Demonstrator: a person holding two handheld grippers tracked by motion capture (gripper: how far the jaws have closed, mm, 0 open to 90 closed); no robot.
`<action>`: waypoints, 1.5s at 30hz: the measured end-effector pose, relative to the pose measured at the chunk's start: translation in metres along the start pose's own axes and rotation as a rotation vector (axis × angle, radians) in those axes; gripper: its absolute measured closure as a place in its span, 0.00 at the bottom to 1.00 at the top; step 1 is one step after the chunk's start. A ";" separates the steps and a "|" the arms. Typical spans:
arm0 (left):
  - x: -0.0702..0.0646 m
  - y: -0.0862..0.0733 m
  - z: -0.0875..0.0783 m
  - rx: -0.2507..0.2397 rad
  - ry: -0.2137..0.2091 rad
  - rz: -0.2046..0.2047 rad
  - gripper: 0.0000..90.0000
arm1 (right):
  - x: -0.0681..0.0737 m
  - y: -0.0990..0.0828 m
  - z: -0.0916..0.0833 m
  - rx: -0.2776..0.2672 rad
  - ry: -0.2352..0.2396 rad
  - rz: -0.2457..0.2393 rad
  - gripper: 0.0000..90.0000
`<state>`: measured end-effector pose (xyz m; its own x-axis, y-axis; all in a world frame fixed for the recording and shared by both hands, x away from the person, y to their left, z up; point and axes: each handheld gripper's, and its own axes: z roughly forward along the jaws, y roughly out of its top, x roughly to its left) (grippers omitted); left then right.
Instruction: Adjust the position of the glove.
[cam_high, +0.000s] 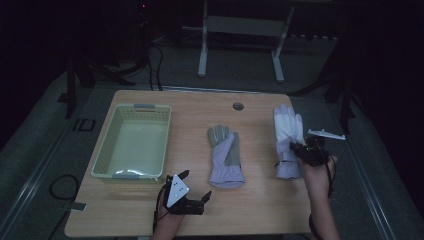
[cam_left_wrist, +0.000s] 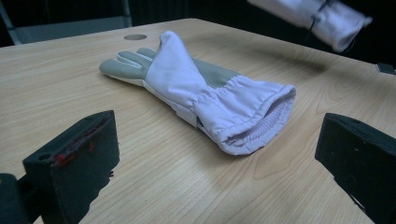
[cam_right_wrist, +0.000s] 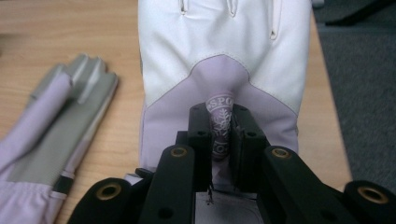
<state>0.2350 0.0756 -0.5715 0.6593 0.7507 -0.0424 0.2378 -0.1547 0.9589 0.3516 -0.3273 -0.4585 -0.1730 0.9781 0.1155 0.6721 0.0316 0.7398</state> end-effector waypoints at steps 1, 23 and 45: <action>0.000 0.000 0.000 0.000 0.000 -0.001 0.00 | 0.000 -0.004 0.004 0.004 0.000 -0.003 0.89; -0.001 0.000 0.000 0.000 -0.012 0.004 0.00 | -0.006 -0.040 0.063 0.138 0.000 -0.014 0.76; -0.001 0.000 0.001 -0.003 -0.017 0.001 0.00 | -0.032 -0.022 0.045 0.157 0.187 -0.204 0.60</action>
<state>0.2349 0.0746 -0.5715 0.6712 0.7398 -0.0465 0.2357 -0.1535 0.9596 0.3747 -0.3505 -0.5087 -0.4353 0.8941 0.1053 0.7102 0.2691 0.6505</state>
